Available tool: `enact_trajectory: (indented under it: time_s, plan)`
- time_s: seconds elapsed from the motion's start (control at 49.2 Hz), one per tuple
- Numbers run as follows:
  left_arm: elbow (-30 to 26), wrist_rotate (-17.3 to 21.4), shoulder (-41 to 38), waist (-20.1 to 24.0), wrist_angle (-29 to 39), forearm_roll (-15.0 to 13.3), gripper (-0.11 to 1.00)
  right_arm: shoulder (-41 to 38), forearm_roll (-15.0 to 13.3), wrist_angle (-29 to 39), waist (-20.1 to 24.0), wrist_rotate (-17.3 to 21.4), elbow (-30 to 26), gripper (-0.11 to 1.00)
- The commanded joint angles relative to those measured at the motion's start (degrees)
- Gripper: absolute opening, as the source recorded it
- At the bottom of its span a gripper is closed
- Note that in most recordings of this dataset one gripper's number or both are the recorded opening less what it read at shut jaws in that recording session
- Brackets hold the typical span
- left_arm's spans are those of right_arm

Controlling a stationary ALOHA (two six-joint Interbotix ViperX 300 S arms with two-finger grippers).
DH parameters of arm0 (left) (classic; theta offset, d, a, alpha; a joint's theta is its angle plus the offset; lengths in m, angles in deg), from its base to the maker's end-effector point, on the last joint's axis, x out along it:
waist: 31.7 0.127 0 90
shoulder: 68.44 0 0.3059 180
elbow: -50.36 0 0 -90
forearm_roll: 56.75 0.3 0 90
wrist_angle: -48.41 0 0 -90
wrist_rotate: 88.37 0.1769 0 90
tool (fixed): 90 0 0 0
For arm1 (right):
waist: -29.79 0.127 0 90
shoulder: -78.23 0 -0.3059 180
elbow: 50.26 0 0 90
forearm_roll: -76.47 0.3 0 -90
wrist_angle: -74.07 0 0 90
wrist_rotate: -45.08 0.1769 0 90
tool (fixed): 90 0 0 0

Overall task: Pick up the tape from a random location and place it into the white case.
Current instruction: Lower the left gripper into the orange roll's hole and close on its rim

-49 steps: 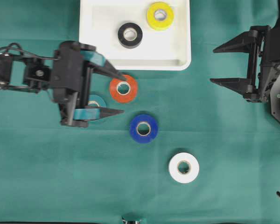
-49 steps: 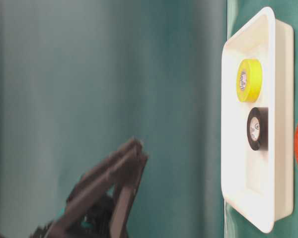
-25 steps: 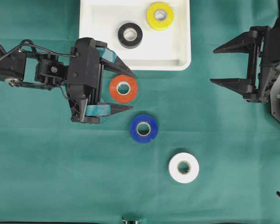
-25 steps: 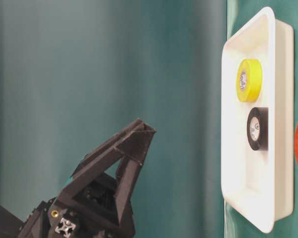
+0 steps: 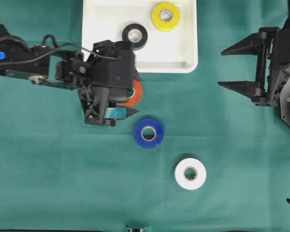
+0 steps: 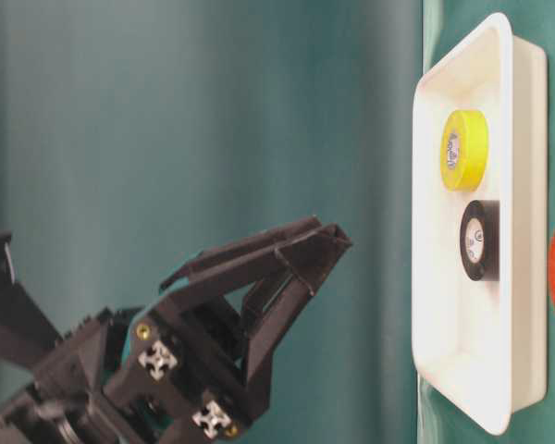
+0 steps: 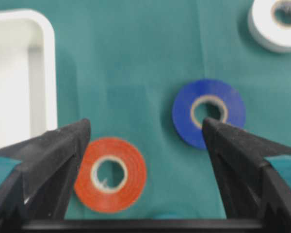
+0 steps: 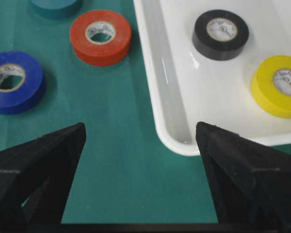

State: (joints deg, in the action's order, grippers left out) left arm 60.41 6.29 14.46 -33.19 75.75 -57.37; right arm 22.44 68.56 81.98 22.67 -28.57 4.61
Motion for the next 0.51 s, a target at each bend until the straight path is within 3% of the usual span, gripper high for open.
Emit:
enact_trajectory:
  time_s: [0.0,0.285,0.488]
  plan:
    - [-4.3,-0.1,-0.4,0.2,4.9,0.0,0.94,-0.2,0.0,-0.2,0.2,0.0,-1.5,0.87]
    - [-12.5,-0.1,-4.7,0.4,19.4,0.3,0.94,-0.2,-0.1,-0.1,0.2,0.0,-1.3,0.87]
    - [-13.8,0.0,-5.4,0.4,21.3,0.4,0.94,-0.2,-0.2,-0.1,0.2,0.0,-1.3,0.87]
